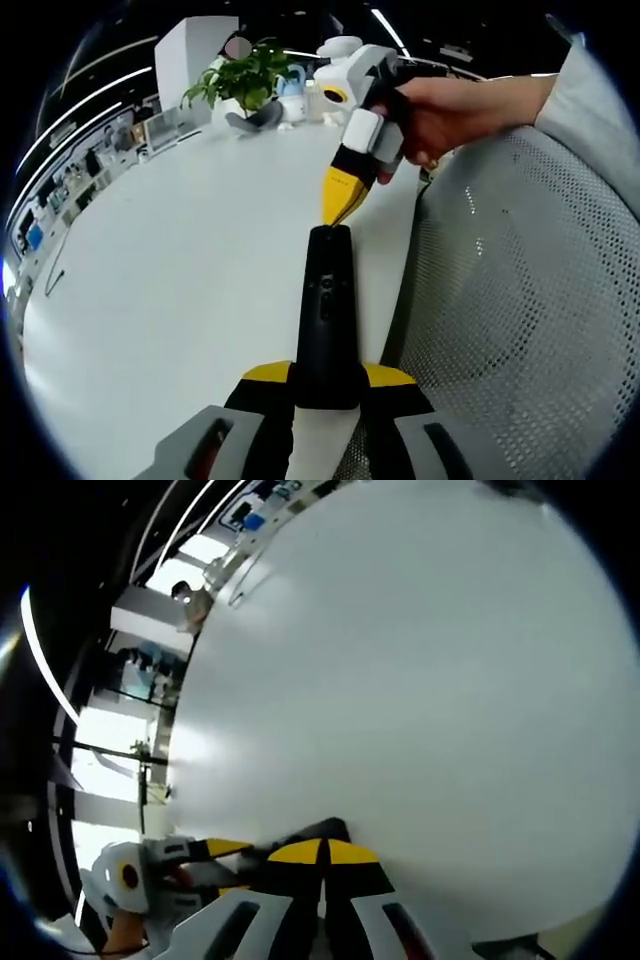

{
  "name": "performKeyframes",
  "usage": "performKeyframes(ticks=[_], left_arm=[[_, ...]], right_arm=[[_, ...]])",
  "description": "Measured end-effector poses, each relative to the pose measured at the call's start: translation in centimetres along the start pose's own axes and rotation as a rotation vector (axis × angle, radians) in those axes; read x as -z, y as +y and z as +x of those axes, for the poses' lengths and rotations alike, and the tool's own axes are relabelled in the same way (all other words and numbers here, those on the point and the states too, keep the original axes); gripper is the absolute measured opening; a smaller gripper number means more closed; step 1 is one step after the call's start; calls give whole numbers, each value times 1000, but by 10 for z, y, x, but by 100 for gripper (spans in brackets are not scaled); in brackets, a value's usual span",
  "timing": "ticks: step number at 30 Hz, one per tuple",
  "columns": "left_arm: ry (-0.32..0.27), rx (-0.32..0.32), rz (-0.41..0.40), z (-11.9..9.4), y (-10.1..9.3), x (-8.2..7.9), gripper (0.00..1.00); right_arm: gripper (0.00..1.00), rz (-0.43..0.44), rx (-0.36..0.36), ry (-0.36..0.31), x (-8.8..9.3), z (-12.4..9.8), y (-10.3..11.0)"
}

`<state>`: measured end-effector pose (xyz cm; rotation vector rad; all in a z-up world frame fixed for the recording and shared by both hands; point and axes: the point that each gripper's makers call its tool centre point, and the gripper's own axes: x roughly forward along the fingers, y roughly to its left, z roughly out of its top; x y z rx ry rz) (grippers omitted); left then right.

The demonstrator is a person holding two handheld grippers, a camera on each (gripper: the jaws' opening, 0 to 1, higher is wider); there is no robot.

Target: Press the specified remote control buttons in sequence, fully releasing each button before pressing the next.

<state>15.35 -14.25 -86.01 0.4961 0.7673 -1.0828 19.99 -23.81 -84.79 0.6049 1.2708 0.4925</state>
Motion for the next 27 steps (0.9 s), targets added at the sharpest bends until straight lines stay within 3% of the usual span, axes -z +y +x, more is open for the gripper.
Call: performKeyframes(ticks=[10, 18, 27], left_arm=[[-3, 2, 5, 0, 0, -1, 24], [-7, 9, 12, 1, -2, -2, 24], [-9, 10, 7, 1, -2, -2, 25]], right_arm=[[0, -52, -45, 39, 5, 5, 13], [0, -95, -26, 72, 11, 9, 12], [0, -24, -46, 62, 10, 8, 10]])
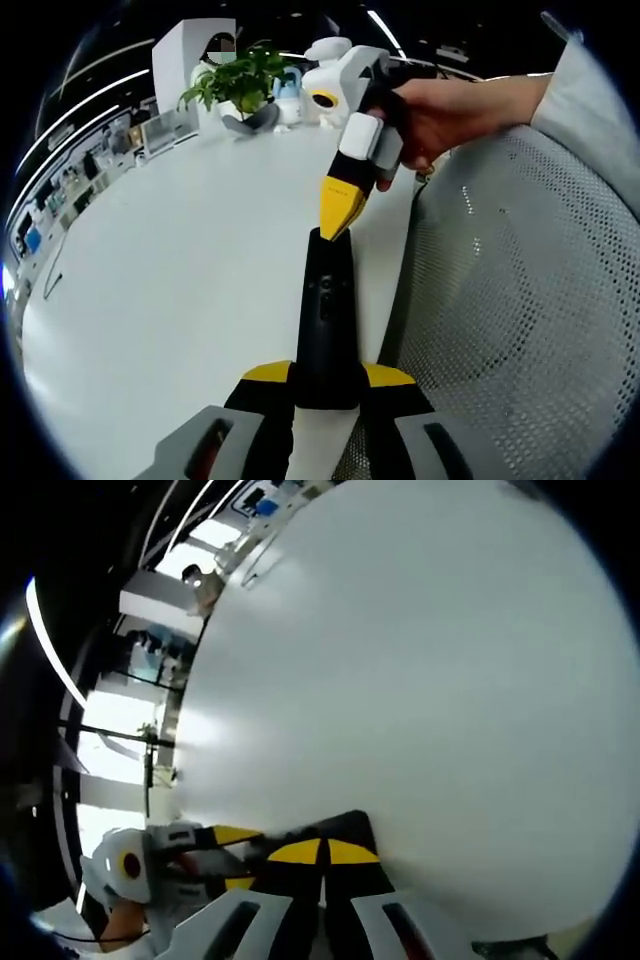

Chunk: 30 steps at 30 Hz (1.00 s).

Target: Press the specified remote control buttons in sequence, fully releasing each button before pressing the next.

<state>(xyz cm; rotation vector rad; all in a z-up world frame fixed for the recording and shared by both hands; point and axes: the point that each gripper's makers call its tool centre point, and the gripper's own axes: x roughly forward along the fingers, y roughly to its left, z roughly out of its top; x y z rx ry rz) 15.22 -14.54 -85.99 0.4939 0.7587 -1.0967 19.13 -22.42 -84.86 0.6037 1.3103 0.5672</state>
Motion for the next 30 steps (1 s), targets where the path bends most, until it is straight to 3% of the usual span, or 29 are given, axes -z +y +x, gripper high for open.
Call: performKeyframes(ticks=[6, 16, 25, 30], left_arm=[[0, -2, -4, 0, 0, 0, 25], [0, -2, -6, 0, 0, 0, 24], [-3, 2, 7, 0, 0, 0, 24], [-5, 3, 8, 0, 0, 0, 24]], right_arm=[[0, -90, 41, -7, 0, 0, 1], [0, -146, 87, -16, 0, 0, 0], [0, -106, 56, -9, -1, -2, 0], [0, -82, -17, -6, -1, -1, 11]])
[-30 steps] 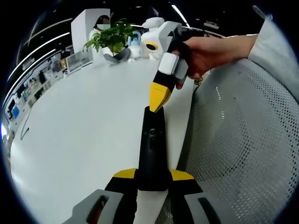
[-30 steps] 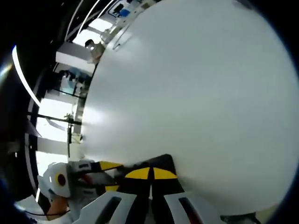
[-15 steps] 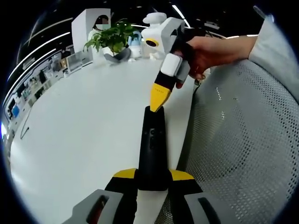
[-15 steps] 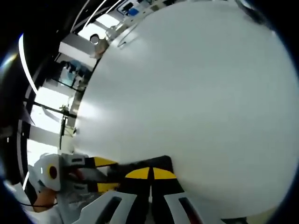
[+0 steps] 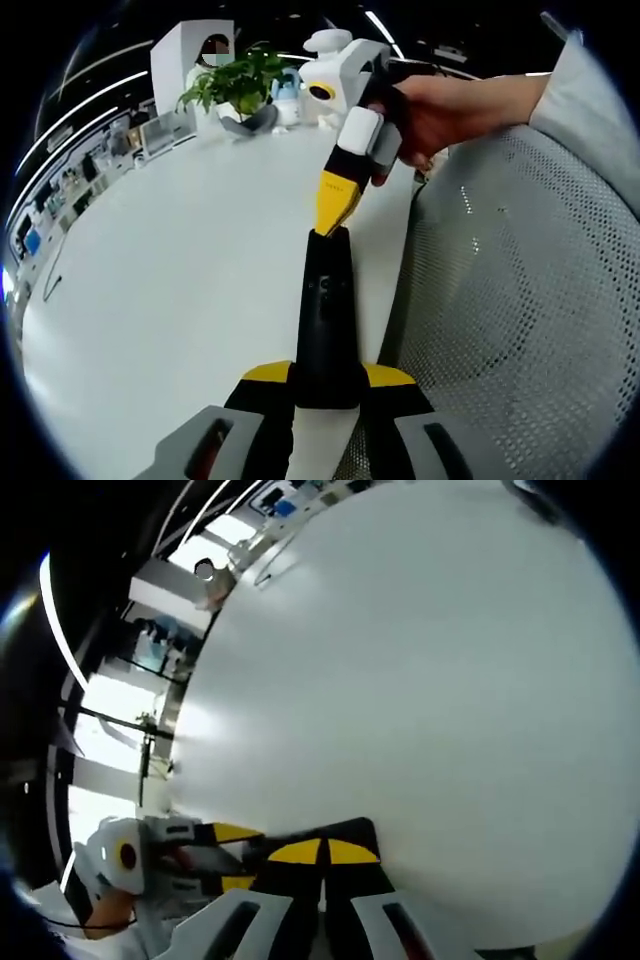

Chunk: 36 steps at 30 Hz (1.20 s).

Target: Press the specified remote control buttons in sequence, fully releasing each button before pressing the next.

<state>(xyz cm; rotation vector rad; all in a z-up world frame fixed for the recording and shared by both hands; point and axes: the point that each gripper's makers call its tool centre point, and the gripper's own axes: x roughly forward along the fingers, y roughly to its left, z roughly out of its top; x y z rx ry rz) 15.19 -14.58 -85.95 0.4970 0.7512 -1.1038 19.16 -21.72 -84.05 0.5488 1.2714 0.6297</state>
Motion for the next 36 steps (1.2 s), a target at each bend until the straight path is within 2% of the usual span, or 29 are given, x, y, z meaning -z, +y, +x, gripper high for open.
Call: performKeyframes(ticks=[4, 6, 7, 10, 18, 29, 36], left_arm=[[0, 5, 7, 0, -1, 0, 24], [1, 8, 10, 0, -1, 0, 24], [0, 8, 11, 0, -1, 0, 24], [-1, 10, 10, 1, -1, 0, 24], [-2, 9, 5, 1, -1, 0, 24], [-6, 9, 0, 1, -1, -1, 25], [-7, 8, -2, 2, -1, -1, 25]], right_arm=[[0, -7, -1, 74, 12, 7, 1], [0, -59, 38, 75, 12, 8, -2], [0, -60, 27, 76, 12, 8, 0], [0, -89, 58, 57, 8, 5, -3], [0, -51, 47, 49, 8, 6, -4], [0, -129, 86, 36, 9, 7, -4], [0, -72, 62, 29, 8, 7, -5]])
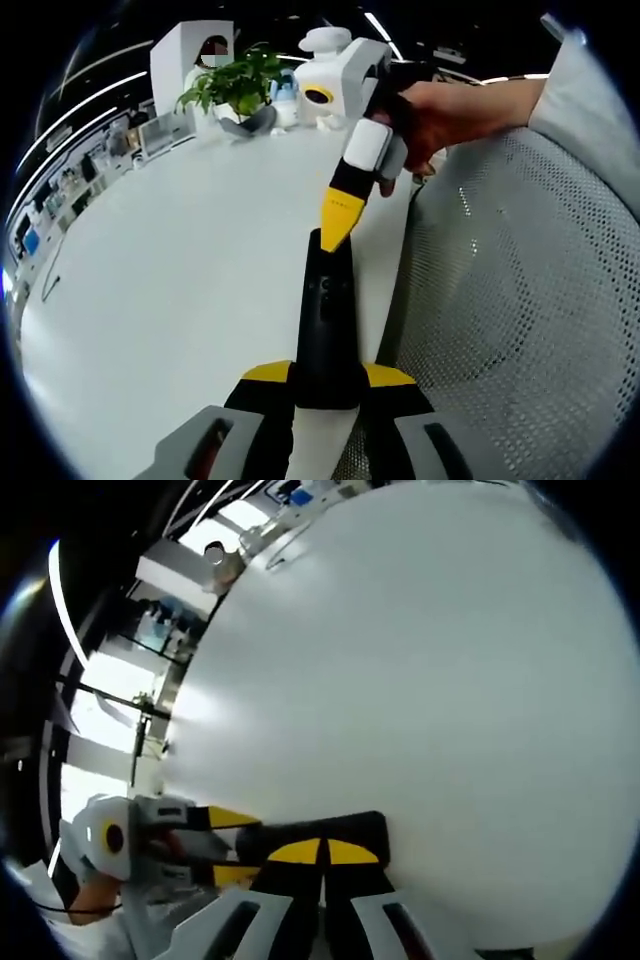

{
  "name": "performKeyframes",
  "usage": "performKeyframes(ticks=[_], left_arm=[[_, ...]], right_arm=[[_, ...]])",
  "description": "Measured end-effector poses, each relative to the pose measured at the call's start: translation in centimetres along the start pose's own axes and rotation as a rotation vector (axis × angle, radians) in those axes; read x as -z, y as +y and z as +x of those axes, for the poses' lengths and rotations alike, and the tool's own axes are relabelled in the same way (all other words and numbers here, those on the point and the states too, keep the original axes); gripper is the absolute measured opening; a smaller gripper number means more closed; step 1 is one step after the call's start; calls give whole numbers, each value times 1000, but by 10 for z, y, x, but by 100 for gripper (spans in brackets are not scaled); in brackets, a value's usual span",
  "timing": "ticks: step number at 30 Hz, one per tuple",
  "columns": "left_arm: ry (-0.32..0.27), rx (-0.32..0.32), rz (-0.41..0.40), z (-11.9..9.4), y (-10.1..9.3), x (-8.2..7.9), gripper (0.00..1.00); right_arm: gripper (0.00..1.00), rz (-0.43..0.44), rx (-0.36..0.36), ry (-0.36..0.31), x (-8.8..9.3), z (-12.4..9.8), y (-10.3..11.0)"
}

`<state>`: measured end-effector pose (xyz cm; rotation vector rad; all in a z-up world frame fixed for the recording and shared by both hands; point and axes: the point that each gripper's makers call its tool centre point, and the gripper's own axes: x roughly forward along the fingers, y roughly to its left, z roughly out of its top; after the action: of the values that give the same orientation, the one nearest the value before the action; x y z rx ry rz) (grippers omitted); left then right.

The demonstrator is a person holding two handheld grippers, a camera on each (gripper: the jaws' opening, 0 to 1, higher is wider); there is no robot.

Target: Press the specified remote control buttons in sequence, fully releasing each button before pressing the next.

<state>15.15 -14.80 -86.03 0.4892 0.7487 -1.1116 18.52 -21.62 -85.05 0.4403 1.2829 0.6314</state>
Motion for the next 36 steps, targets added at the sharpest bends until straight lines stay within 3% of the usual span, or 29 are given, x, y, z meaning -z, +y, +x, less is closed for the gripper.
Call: performKeyframes(ticks=[2, 5, 9, 16, 24, 29, 32, 36], left_arm=[[0, 0, 0, 0, 0, 0, 25], [-2, 1, 1, 0, 0, 0, 25], [-3, 1, 2, 0, 0, 0, 25], [-4, 2, 7, 0, -1, 0, 25], [-6, 2, 3, -1, -1, 0, 25], [-7, 1, 2, -1, -1, -1, 25], [-9, 0, 1, -1, -1, -1, 25], [-14, 2, -12, -2, -1, -1, 25]], right_arm=[[0, 22, -1, -5, 0, 0, 0], [0, -38, 19, 3, 0, 0, 2], [0, -50, 28, 9, -1, -1, 2], [0, -85, -31, -18, -5, 1, 15], [0, -139, 14, -37, -6, 6, 11], [0, -225, 41, -38, -4, 8, 13], [0, -220, 42, -37, -5, 8, 11], [0, -137, 28, -63, -5, 8, 9]])
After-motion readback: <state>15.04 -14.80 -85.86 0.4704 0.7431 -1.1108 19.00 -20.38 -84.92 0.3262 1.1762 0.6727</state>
